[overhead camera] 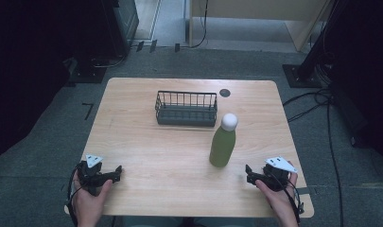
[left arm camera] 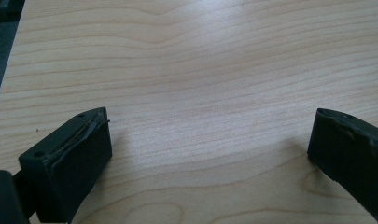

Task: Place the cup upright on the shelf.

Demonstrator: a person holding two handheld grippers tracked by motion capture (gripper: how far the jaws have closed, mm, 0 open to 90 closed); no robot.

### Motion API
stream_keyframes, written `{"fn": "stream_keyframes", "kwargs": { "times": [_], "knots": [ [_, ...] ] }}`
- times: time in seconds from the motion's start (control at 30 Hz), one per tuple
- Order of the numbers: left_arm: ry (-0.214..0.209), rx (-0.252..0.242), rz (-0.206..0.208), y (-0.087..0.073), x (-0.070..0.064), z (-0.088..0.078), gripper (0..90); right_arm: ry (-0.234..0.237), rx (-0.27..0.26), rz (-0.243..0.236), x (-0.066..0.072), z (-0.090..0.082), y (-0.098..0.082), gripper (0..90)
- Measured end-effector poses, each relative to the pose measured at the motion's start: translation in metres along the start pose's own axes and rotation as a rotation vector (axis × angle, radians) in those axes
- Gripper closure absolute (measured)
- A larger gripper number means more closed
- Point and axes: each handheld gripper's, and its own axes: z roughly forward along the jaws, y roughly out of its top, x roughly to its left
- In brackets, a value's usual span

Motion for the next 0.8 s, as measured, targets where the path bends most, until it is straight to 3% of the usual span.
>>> {"fn": "stream_keyframes", "kwargs": {
  "times": [0.1, 0.8],
  "knots": [
    [0.0, 0.0, 0.0, 0.0, 0.0, 0.0, 0.1, 0.023, -0.001, -0.011, 0.009, 0.001, 0.001, 5.5],
    [0.0, 0.0, 0.0, 0.0, 0.0, 0.0, 0.2, 0.087, 0.0, -0.055, 0.041, 0.008, 0.004, 6.3]
  ]
}}
